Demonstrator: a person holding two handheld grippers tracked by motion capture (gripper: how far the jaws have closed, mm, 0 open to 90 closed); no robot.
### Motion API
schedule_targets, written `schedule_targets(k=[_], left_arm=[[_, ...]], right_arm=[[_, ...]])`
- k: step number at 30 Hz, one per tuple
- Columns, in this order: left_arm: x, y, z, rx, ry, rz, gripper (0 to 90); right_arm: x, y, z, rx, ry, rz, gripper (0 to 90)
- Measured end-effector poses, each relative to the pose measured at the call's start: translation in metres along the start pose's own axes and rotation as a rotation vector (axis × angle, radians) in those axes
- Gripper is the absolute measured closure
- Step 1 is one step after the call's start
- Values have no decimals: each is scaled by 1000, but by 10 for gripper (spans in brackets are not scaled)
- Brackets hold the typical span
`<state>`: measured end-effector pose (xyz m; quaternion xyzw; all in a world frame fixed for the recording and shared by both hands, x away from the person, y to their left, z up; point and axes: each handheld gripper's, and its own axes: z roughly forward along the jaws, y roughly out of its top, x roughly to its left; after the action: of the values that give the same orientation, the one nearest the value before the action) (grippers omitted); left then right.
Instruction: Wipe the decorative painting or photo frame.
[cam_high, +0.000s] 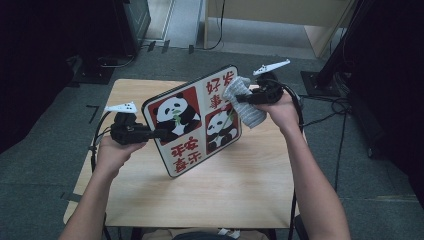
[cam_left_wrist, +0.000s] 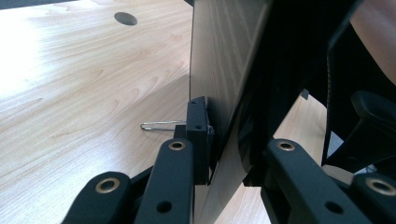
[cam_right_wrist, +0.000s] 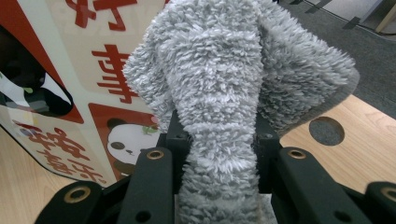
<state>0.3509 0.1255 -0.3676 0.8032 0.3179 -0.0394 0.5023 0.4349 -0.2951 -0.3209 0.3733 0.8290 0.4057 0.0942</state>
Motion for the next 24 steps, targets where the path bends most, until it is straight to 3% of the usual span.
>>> schedule_targets(k=[12,24], left_arm=[[1,0,0,2,-4,1,784],[1,-1,0,-3,-13,-10,778]], right_arm=[[-2,-12,6,-8,16,-5,688],[-4,-25,12,9,25,22,688]])
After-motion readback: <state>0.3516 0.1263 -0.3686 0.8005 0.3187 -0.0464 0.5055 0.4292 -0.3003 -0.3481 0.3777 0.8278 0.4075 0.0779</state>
